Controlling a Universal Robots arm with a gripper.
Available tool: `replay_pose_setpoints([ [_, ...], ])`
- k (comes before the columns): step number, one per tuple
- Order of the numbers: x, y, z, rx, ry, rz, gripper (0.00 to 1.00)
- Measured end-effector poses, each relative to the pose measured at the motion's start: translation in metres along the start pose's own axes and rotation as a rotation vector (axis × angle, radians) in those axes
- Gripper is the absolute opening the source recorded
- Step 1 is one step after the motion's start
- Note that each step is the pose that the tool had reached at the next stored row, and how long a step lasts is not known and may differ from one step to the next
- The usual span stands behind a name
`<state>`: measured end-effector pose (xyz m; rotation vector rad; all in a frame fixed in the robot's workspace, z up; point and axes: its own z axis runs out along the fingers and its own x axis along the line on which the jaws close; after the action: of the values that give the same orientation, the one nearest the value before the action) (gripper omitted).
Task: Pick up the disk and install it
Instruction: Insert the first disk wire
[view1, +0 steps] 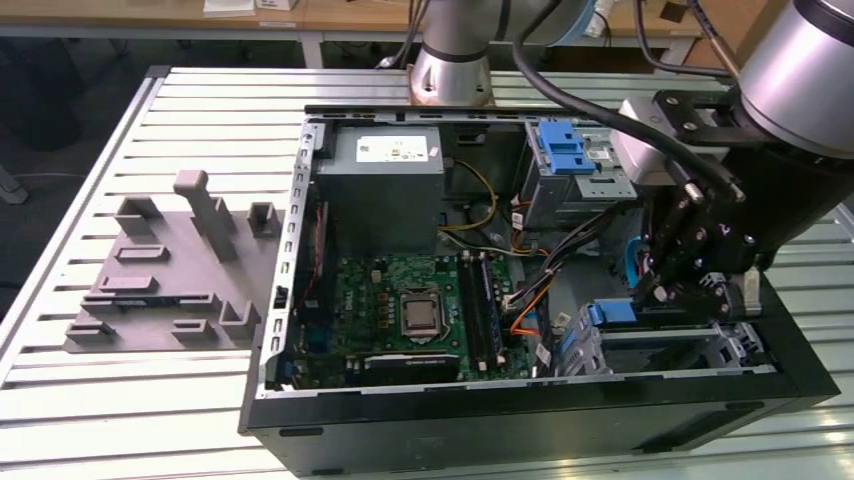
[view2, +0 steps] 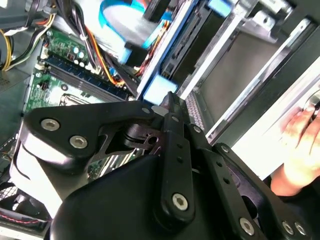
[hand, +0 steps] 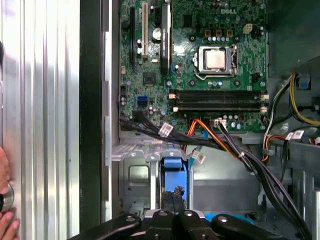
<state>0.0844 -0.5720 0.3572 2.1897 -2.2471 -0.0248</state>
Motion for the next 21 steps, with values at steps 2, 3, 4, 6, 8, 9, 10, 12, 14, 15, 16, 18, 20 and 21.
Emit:
replay_pose_setpoints([
  [2, -0.0002, -0.0067, 0.0000, 0.0000, -0.0002, 0.000, 0.11],
  [3, -0.0003, -0.0093, -0.0001, 0.0000, -0.0001, 0.000, 0.11],
  [4, -0.0004, -0.0114, -0.0001, 0.0000, 0.0000, 0.000, 0.11],
  [6, -0.0004, -0.0121, -0.0001, 0.0000, -0.0001, 0.000, 0.11],
  [8, -0.0004, -0.0121, -0.0002, 0.0000, -0.0001, 0.000, 0.11],
  [9, -0.0004, -0.0121, -0.0002, 0.0000, -0.0001, 0.000, 0.11],
  [10, -0.0004, -0.0122, -0.0004, 0.0000, -0.0002, 0.000, 0.11],
  [12, -0.0005, -0.0122, -0.0016, 0.0001, 0.0000, 0.000, 0.11],
  [14, -0.0014, -0.0136, -0.0016, 0.0000, -0.0004, 0.000, 0.11],
  [15, -0.0019, -0.0153, -0.0017, 0.0000, -0.0003, 0.000, 0.11],
  [16, -0.0023, -0.0178, -0.0017, 0.0000, -0.0002, 0.000, 0.11],
  [18, -0.0034, -0.0247, -0.0019, 0.0000, -0.0002, 0.000, 0.11],
  [20, -0.0050, -0.0320, -0.0020, 0.0000, -0.0005, 0.000, 0.11],
  [21, -0.0059, -0.0351, -0.0019, 0.0000, -0.0007, 0.000, 0.11],
])
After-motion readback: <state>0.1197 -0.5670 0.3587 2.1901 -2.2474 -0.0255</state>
